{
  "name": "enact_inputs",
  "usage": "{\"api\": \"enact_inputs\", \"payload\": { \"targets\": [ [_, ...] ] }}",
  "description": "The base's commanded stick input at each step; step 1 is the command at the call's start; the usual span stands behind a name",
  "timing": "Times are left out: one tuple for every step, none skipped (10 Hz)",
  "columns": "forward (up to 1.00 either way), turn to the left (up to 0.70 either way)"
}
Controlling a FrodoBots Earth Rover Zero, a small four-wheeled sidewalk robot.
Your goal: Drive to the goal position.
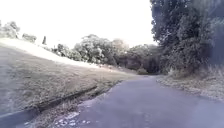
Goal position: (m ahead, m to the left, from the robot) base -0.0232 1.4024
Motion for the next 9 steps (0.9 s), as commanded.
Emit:
{"api": "enact_inputs", "payload": {
  "targets": [
    [0.0,-0.56],
    [0.0,-0.6],
    [0.0,-0.6],
    [0.0,-0.6],
    [0.0,-0.6],
    [0.0,-0.6],
    [0.0,-0.6],
    [0.0,-0.6],
    [0.0,-0.6]
  ]
}}
